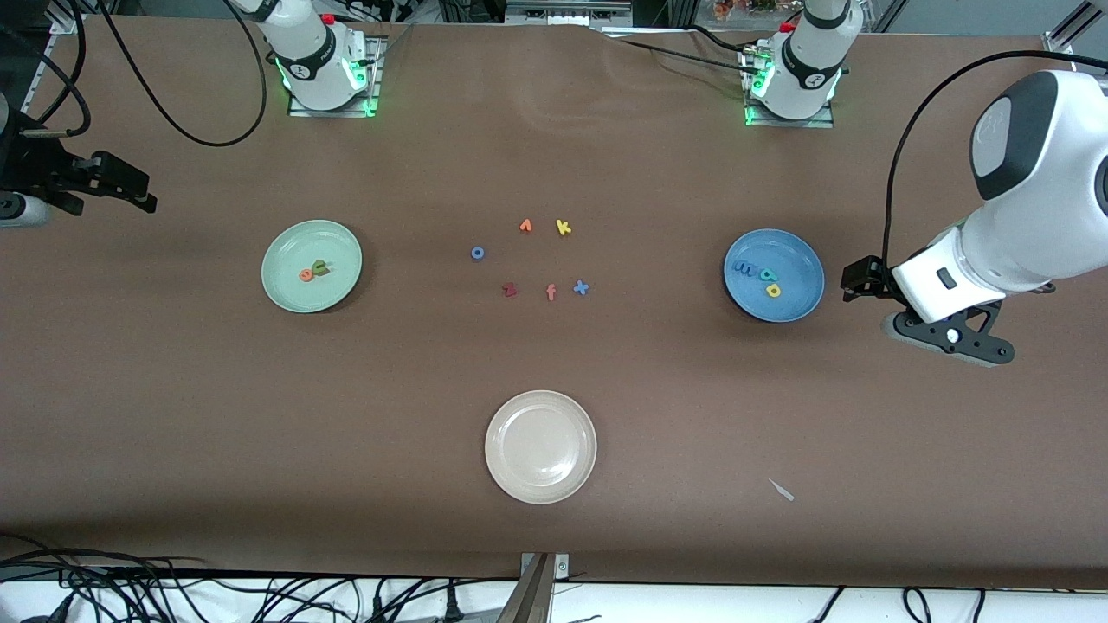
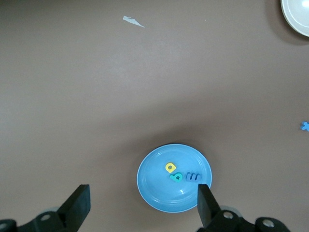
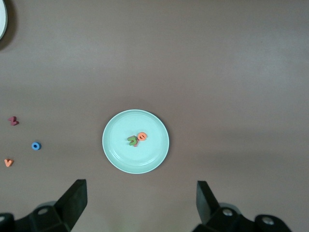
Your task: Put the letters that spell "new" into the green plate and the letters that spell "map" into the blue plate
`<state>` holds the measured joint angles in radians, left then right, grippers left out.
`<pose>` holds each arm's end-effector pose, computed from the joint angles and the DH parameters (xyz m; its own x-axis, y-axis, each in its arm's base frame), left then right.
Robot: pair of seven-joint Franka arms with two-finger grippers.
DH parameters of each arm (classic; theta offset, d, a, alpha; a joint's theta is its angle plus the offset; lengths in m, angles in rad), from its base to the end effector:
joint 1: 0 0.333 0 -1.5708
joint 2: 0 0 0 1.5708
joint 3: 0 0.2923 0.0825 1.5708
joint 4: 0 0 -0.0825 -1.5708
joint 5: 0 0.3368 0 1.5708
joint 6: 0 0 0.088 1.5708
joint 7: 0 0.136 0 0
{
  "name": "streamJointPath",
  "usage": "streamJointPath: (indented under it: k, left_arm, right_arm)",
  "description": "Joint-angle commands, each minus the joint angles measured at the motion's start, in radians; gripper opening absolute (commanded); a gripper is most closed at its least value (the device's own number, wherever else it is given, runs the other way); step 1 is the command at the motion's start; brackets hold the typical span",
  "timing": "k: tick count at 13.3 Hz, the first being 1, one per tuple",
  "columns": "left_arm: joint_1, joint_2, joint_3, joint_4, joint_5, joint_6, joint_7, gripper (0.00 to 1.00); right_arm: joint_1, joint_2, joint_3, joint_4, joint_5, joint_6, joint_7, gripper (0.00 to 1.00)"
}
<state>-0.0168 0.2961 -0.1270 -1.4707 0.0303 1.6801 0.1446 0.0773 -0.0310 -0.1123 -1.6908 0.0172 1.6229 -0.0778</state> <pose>0.5818 -0.0723 0.4619 0.9550 -0.2849 -0.0823 -0.2842 -0.9586 0.0193 0.4989 -0.0159 0.5407 0.9985 0.0421 -0.0354 0.0413 -0.9989 -0.0234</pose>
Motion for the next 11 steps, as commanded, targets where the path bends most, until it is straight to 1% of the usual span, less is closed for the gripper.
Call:
streamJointPath:
  k: [1,11]
  left_arm:
    - [0.006,-0.061,0.015,-0.086,-0.029,0.055,0.026,0.98]
    - [0.020,-0.051,0.013,-0.085,-0.038,0.046,0.069,0.99]
  right_arm:
    - [-0.002,0.005,0.000,0.019,0.012,-0.015,-0.008,1.00]
    - [-0.002,0.005,-0.001,0.019,0.012,-0.015,-0.008,1.00]
